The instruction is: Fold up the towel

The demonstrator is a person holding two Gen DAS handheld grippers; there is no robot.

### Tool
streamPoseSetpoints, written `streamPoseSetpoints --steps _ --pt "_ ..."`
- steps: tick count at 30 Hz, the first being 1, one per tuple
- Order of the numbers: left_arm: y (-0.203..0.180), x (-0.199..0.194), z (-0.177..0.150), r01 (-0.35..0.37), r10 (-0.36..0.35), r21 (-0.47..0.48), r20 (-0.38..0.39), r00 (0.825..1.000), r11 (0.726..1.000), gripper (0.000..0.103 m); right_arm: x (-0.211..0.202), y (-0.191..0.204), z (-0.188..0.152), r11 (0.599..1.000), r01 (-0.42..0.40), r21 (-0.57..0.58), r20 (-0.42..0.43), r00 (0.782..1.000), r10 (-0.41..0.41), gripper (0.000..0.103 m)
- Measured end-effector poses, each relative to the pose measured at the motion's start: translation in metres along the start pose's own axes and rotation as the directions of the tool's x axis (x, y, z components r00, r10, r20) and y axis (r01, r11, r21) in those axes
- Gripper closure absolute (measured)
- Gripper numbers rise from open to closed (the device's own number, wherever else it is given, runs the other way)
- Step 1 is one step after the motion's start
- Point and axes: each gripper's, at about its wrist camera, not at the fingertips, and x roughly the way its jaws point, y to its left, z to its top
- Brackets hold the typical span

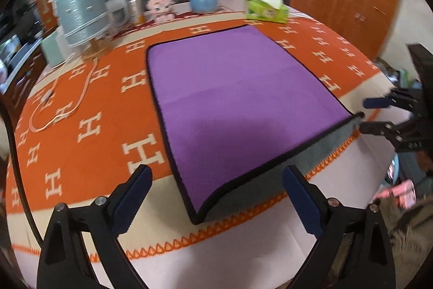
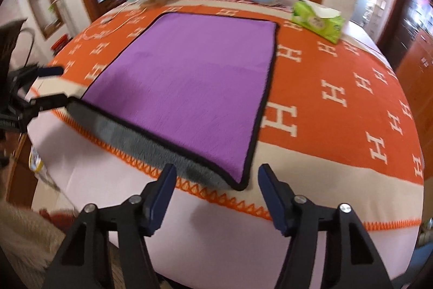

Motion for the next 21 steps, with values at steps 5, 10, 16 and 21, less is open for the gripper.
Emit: streamPoseSetpoints --steps 5,10,16,21 --pt "-0.002 0.006 -0.002 0.083 -0.082 0.071 -0.019 0.996 0.994 0.016 0.008 0.004 0.001 0.997 -0.027 -0.076 -0.024 0.999 0.026 0.057" --pt "0.000 0.017 -0.004 0.127 -0.122 0.077 -0.067 0.990 0.989 0.031 0.015 0.002 0.004 0.996 -0.042 -0.084 -0.043 0.998 0.039 0.066" --pt "0.004 0.023 -0.008 0.174 -0.168 0.045 -0.107 0.980 0.984 0.036 0.010 -0.001 0.005 0.995 -0.064 -0.080 -0.037 0.997 0.061 0.071" --pt "0.005 0.030 -0.011 0.197 -0.189 0.041 -0.147 0.971 0.980 0.058 0.010 -0.001 0.007 0.993 -0.061 -0.097 -0.041 0.998 0.057 0.080"
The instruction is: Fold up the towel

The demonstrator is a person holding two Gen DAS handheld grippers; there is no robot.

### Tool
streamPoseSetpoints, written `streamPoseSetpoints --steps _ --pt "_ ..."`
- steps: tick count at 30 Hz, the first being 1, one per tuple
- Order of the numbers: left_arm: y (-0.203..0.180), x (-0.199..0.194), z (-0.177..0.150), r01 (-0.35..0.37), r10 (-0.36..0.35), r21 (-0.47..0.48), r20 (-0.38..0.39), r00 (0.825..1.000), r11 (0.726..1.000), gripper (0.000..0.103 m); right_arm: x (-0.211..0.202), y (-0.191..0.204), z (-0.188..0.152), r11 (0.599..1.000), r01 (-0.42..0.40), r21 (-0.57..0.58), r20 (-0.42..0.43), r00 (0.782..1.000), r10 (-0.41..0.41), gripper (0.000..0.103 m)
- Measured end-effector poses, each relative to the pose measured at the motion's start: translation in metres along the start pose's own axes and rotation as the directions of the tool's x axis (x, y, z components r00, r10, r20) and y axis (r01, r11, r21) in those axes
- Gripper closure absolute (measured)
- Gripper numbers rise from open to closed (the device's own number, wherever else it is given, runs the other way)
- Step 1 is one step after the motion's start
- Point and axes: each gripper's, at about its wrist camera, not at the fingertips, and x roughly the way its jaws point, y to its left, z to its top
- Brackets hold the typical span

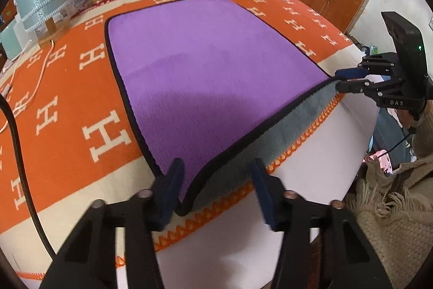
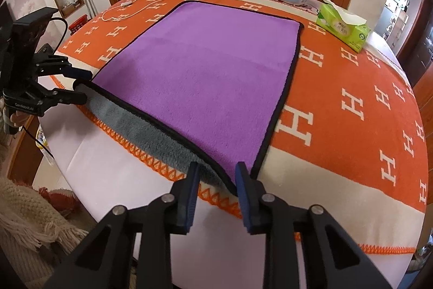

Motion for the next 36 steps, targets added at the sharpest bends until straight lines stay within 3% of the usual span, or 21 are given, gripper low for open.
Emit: streamPoseSetpoints --steps 6,11,14,27,36 --pt "-0.004 0.002 -0.002 0.000 0.000 0.015 -0.010 1.000 1.000 0.073 0.000 0.001 -0.001 1.000 -0.005 -0.004 -0.006 1.000 0.005 0.089" --pt "-0.004 0.000 -0.002 -0.021 0.021 0.010 -0.004 1.000 1.000 0.089 0.001 0.000 -0.001 1.000 -0.005 0.004 -0.002 1.000 0.005 0.091" --pt "-0.004 -0.002 -0.002 -0.035 0.035 -0.009 0.009 0.999 0.999 0.093 -0.001 -0.002 0.000 1.000 -0.009 0.029 0.011 1.000 0.009 0.092" --pt "0.000 -0.016 0.014 -0.145 0.151 -0.073 0.081 0.985 0.987 0.097 -0.009 -0.004 0.012 0.996 0.051 0.080 0.079 0.995 -0.057 0.098" --pt "0.021 -0.029 0.057 -0.227 0.249 -0.153 0.143 0.958 0.962 0.097 -0.016 -0.025 0.051 0.983 0.089 0.164 0.141 0.984 -0.112 0.098"
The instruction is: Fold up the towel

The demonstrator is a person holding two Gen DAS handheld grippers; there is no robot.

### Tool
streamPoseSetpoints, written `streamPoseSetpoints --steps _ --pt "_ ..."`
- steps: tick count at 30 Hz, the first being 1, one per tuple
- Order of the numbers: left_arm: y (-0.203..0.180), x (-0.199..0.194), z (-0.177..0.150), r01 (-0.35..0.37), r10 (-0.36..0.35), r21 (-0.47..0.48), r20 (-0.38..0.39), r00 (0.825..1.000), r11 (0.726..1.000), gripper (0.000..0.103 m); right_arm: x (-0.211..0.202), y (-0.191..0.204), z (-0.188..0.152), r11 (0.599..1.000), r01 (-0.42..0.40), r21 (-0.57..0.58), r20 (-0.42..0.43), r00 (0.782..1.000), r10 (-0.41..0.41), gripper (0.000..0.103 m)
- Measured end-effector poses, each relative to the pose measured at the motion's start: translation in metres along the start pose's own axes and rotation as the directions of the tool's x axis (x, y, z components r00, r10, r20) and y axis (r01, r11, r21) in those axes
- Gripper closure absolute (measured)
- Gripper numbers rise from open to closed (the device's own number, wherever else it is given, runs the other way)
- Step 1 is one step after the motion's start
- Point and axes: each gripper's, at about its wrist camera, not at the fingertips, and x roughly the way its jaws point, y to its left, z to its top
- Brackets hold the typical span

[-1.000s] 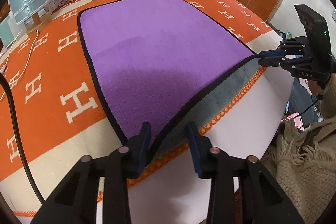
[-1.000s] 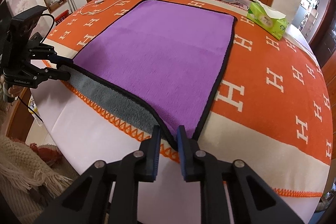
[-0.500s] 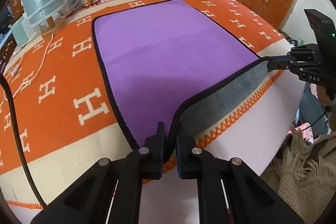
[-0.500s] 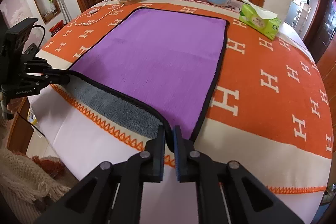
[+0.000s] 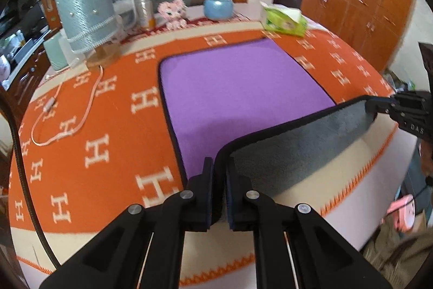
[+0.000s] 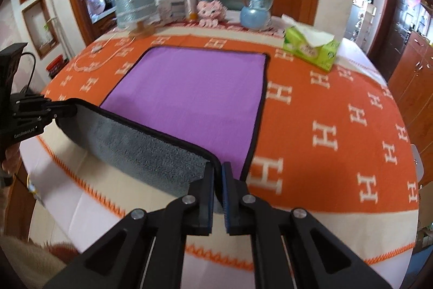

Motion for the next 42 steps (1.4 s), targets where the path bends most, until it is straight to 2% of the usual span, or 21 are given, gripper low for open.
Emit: streamPoseSetpoints --steps 13,18,26,33,42 --pt "0.025 -0.009 0.081 -0.075 0.080 -0.066 0.081 0.993 0.995 0.097 -0.002 -0.021 0.086 0.996 0.047 0.070 0.110 0.992 -0.054 0.098" --pt "0.035 0.005 0.120 -0.121 0.128 -0.078 0.095 0.987 0.990 0.097 0.013 -0.031 0.125 0.992 0.066 0.105 0.124 0.989 -0.079 0.098" --pt "0.061 0.083 0.151 -0.191 0.193 -0.142 0.000 0.981 0.971 0.097 0.083 -0.053 0.165 0.982 0.090 0.167 0.048 0.994 -0.100 0.098" --pt "0.076 0.137 0.155 -0.201 0.191 -0.212 -0.066 0.979 0.957 0.097 0.151 -0.060 0.170 0.971 0.160 0.178 -0.039 0.987 -0.156 0.098" --pt "0.082 0.176 0.158 -0.246 0.218 -0.235 -0.139 0.966 0.940 0.097 0.190 -0.067 0.168 0.965 0.181 0.188 -0.094 0.982 -0.166 0.098"
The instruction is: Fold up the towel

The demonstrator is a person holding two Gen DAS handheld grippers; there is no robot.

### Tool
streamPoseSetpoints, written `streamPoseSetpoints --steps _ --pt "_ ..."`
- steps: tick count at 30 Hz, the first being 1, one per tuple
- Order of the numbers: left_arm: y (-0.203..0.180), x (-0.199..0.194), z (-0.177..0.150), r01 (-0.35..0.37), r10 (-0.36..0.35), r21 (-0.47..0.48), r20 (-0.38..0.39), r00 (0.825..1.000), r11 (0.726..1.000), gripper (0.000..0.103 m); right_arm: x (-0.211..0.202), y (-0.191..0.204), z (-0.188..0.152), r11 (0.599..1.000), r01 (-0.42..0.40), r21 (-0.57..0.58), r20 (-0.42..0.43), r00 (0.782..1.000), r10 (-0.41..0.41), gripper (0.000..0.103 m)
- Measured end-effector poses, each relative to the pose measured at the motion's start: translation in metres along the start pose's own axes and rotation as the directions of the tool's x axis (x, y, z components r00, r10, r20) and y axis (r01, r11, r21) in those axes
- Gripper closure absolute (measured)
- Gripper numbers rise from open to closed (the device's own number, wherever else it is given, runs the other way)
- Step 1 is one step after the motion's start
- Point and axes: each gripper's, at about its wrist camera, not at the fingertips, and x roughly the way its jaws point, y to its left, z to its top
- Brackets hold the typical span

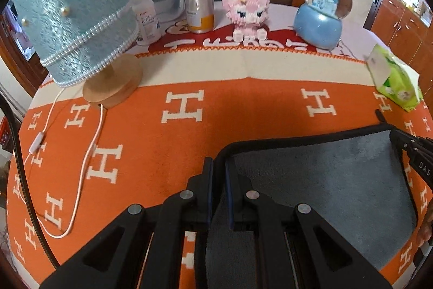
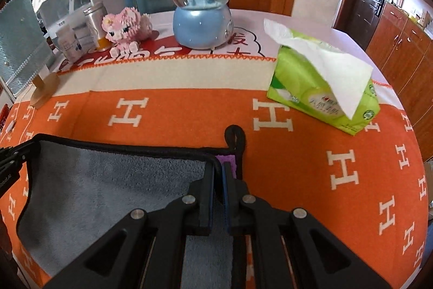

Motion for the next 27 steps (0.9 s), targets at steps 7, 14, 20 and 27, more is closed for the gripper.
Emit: streamPoseSetpoints --steps 7,14,20,27 --pt "-0.001 0.011 -0.001 -0.024 0.024 0.000 -0.027 0.999 1.000 0.089 0.007 0.008 0.001 0.998 0.048 -0.044 -0.006 0.999 -0.048 0.091" --pt "0.002 0.008 -0.001 -0.057 0.056 -0.029 -0.019 0.998 0.998 0.032 0.002 0.013 0.003 0.996 0.056 -0.065 0.007 0.998 -0.056 0.054" --pt "0.000 0.001 -0.001 -0.036 0.036 -0.036 -0.011 0.999 0.999 0.010 -0.011 0.013 0.006 0.998 0.041 -0.043 0.031 0.999 -0.040 0.049" --pt "-0.007 -0.021 -0.003 -0.004 0.004 -0.031 -0.001 1.000 1.000 0.001 -0.029 0.017 0.006 1.000 0.019 -0.017 0.016 1.000 -0.019 0.049"
